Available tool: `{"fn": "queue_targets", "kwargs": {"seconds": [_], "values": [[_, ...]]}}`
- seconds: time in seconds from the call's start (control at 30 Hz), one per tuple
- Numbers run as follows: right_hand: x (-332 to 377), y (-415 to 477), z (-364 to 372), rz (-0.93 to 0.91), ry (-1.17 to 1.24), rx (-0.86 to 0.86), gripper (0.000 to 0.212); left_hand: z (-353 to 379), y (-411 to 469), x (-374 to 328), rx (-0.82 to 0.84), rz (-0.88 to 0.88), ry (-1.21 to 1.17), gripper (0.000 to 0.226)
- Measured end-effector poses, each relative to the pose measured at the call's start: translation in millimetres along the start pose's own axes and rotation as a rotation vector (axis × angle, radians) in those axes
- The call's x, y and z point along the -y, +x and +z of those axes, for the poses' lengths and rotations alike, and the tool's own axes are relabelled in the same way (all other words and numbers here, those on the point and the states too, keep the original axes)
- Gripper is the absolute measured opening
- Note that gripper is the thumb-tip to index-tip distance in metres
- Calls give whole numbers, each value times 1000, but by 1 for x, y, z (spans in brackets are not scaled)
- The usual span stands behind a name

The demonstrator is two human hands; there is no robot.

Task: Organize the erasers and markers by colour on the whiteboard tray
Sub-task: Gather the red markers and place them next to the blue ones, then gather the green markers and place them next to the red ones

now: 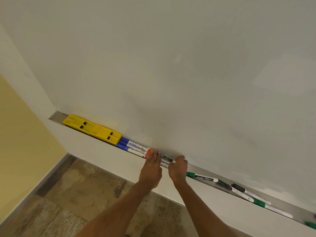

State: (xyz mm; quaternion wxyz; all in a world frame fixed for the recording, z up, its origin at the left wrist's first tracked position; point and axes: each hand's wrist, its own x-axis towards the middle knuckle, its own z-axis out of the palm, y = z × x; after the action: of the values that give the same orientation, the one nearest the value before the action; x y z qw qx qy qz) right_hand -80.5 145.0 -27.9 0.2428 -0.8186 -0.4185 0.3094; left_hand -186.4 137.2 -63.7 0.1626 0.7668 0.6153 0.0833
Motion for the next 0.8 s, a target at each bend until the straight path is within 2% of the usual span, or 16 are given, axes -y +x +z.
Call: {"fn": "queue_targets", "kwargs": {"seconds": [0.2, 0.3, 0.47, 0.63, 0.8], "values": [[-3, 0, -6, -36, 3, 1, 25, -2, -3, -2, -45, -3, -4, 56], [-9, -2, -15, -121, -25, -29, 20, -1, -3, -8, -77, -3, -31, 55], [-42, 5, -45, -378, -326, -100, 20, -1, -3, -26, -102, 57, -159, 50], [-80, 14, -79, -495, -577, -33, 27, 6, -9, -47, -122, 69, -194, 48], [-100, 12, -95, -553, -711, 38, 37, 17, -12, -68, -153, 87, -215, 47]]}}
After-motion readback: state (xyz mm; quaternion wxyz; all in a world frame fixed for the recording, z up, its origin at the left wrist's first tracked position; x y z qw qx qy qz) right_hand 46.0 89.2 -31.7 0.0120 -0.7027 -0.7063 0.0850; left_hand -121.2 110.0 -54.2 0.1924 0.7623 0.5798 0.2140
